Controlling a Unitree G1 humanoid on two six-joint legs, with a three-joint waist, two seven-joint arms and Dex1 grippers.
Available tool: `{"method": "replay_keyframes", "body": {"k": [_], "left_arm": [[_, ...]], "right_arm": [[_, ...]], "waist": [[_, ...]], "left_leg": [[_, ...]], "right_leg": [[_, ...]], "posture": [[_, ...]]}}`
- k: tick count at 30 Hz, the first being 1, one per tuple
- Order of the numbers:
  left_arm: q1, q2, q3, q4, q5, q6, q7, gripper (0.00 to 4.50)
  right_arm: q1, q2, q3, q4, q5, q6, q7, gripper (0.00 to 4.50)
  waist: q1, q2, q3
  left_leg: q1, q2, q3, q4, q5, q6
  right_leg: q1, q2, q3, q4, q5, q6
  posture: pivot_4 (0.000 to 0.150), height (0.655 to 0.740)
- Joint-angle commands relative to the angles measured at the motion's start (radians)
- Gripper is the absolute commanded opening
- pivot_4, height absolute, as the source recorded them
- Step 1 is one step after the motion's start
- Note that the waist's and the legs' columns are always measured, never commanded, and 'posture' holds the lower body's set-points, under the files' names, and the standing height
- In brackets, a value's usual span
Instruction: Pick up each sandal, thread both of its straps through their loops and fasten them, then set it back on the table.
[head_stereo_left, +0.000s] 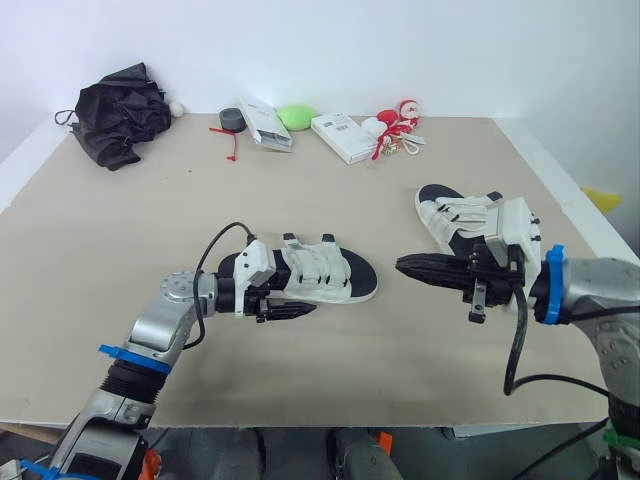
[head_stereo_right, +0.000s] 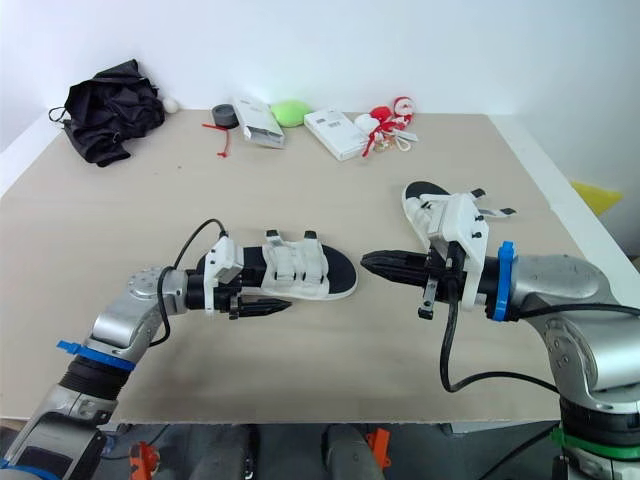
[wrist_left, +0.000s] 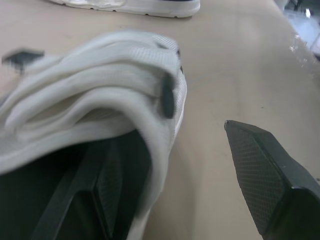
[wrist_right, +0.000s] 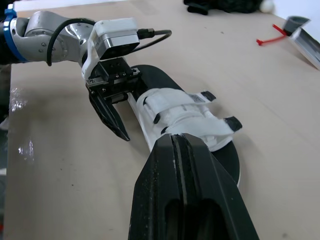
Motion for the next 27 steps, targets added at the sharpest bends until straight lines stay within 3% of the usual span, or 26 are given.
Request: {"method": "replay_keyframes", "body": {"k": [1,9,11,13,14,15,18,19,20,27], "left_arm": [[-0.024,0.037,0.025,0.018,0.005,0.002,-0.015,3.19],[-0.049,-0.032,-0.058,0.112,0.090,-0.037,0.030,3.19],[-0.058,-0.076,-0.063,0.144,0.108,-0.033,0.072,2.79],[-0.055,-0.103,-0.069,0.166,0.128,-0.042,0.096,1.86],[-0.050,-0.114,-0.070,0.180,0.142,-0.043,0.120,1.86],[-0.047,-0.119,-0.069,0.190,0.152,-0.043,0.137,1.28],[-0.042,-0.129,-0.046,0.194,0.160,-0.023,0.185,1.16],[-0.046,-0.130,-0.031,0.198,0.164,-0.015,0.212,0.51],[-0.050,-0.133,-0.014,0.203,0.168,-0.006,0.246,0.18],[-0.166,-0.143,0.215,0.302,0.180,0.113,0.688,0.05]], "right_arm": [[0.046,0.003,-0.064,-0.082,0.058,0.030,-0.094,0.00],[0.079,0.017,-0.052,-0.106,0.106,0.023,-0.185,0.00],[0.087,0.022,-0.041,-0.111,0.111,0.019,-0.205,0.00],[0.096,0.027,-0.038,-0.121,0.125,0.017,-0.219,0.00],[0.104,0.031,-0.030,-0.129,0.133,0.014,-0.226,0.00],[0.109,0.034,-0.024,-0.137,0.139,0.012,-0.232,0.00],[0.107,0.041,-0.003,-0.127,0.137,-0.002,-0.237,0.00],[0.101,0.044,0.004,-0.118,0.138,-0.008,-0.239,0.00],[0.096,0.045,0.013,-0.111,0.138,-0.014,-0.242,0.00],[0.051,0.057,0.094,-0.045,0.115,-0.064,-0.215,0.00]], "waist": [[-0.004,0.000,0.000],[0.000,0.001,-0.001],[0.009,0.001,-0.001],[0.008,0.001,-0.001],[0.008,0.001,-0.001],[0.008,0.002,-0.001],[0.008,0.002,-0.002],[0.008,0.003,-0.002],[0.008,0.003,-0.002],[-0.010,0.001,-0.002]], "left_leg": [[0.000,0.000,0.001,0.000,0.000,0.000],[0.001,0.000,0.001,0.002,0.001,0.001],[0.005,-0.001,-0.001,0.004,0.001,0.001],[0.005,-0.003,0.000,0.007,0.002,0.004],[0.005,-0.003,0.000,0.007,0.002,0.004],[0.005,-0.003,0.000,0.007,0.002,0.004],[0.005,-0.004,0.000,0.007,0.003,0.006],[0.006,-0.004,0.000,0.007,0.004,0.006],[0.006,-0.005,0.000,0.007,0.005,0.009],[0.007,-0.005,0.003,0.007,0.010,0.016]], "right_leg": [[0.000,0.000,0.001,0.000,0.001,0.000],[0.002,0.000,0.001,0.000,0.001,0.000],[0.008,0.000,0.000,0.000,0.000,0.001],[0.011,-0.001,0.004,-0.001,0.000,0.000],[0.011,-0.001,0.004,-0.001,0.000,0.000],[0.011,-0.001,0.005,-0.001,0.000,0.000],[0.012,-0.001,0.006,-0.001,0.000,0.001],[0.012,-0.001,0.007,-0.001,0.001,0.001],[0.012,-0.001,0.008,-0.001,0.001,0.000],[0.011,0.000,0.013,-0.001,0.006,-0.002]], "posture": [[0.150,0.7400],[0.150,0.7400],[0.150,0.7400],[0.150,0.7400],[0.150,0.7400],[0.150,0.7400],[0.150,0.7400],[0.150,0.7400],[0.150,0.7400],[0.150,0.7400]]}}
